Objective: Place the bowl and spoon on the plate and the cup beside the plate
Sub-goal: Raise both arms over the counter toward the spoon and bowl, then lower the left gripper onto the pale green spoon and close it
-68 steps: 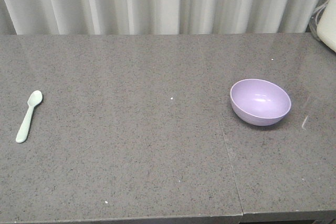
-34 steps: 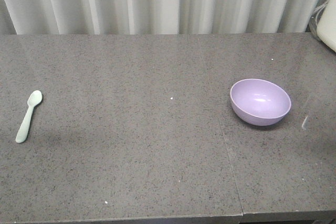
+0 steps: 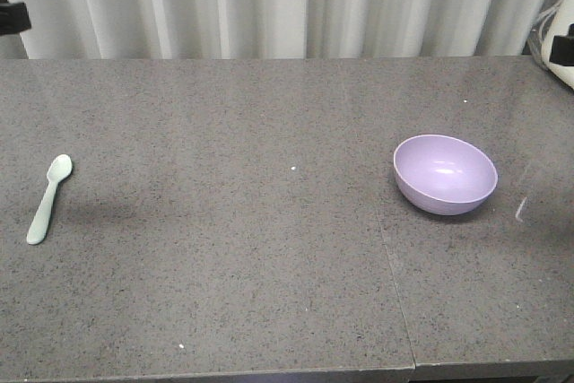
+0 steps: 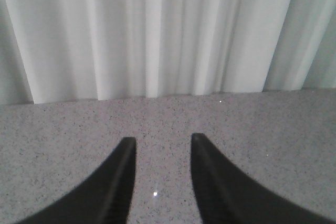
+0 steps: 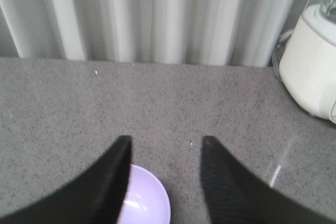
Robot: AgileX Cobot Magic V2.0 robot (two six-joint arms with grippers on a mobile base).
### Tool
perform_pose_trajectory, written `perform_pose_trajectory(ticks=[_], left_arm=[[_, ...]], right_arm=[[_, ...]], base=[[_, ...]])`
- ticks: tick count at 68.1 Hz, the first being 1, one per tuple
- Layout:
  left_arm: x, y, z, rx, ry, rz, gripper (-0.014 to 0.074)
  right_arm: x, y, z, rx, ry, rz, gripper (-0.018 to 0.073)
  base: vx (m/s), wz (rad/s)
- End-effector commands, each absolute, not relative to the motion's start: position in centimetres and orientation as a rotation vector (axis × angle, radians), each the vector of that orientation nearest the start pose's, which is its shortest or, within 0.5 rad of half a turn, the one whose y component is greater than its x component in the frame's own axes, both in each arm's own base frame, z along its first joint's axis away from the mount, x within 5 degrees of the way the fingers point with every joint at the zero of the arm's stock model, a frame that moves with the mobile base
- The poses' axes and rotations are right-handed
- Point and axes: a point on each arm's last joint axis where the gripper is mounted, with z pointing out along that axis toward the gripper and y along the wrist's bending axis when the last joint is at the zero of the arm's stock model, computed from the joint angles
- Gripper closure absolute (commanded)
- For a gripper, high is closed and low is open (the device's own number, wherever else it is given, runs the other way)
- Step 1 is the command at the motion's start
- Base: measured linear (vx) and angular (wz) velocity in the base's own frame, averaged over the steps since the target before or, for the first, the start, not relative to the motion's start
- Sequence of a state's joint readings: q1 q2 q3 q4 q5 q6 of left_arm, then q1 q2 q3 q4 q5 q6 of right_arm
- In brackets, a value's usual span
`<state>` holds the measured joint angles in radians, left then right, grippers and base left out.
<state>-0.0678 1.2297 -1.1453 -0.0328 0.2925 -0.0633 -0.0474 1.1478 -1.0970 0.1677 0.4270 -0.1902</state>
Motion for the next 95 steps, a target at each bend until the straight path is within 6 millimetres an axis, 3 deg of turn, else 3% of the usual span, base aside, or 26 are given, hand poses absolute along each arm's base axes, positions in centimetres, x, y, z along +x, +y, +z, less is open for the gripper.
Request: perform_pose_trajectory(ticks=[1, 5, 11, 22, 38, 81, 95], left_arm=[[28.3, -2.1, 41.3, -0.015, 1.776, -0.128, 0.0105], [28.8, -2.2, 40.6, -0.014, 1.810, -0.125, 0.0013], [29.4, -2.2, 39.7, -0.015, 1.859, -0.122, -0.0046], [31.1, -0.4, 38.1, -0.123, 2.045, -0.102, -0.0019], [33.3, 1.4, 36.2, -0.122, 2.333, 0.052, 0.0022], [37.4, 1.6, 27.4, -0.121, 2.639, 0.082, 0.0022], [38.2, 1.6, 25.6, -0.116, 2.676, 0.089, 0.0022]], right_arm=[[25.5, -0.9, 41.0, -0.043, 1.864, -0.025, 0.0061], [25.7, -0.9, 40.8, -0.042, 1.872, -0.024, 0.0011], [25.7, -0.8, 40.7, -0.039, 1.881, -0.016, -0.0006], [25.6, -0.8, 40.3, -0.054, 1.926, -0.024, -0.0003], [25.5, -0.8, 40.0, -0.057, 1.962, -0.017, -0.0003], [25.4, -0.7, 39.9, -0.044, 1.972, 0.004, -0.0003], [25.4, -0.7, 39.7, -0.044, 1.977, 0.006, -0.0003]], base=[[0.00, 0.00], [0.00, 0.00], [0.00, 0.00], [0.00, 0.00], [0.00, 0.00], [0.00, 0.00], [0.00, 0.00]])
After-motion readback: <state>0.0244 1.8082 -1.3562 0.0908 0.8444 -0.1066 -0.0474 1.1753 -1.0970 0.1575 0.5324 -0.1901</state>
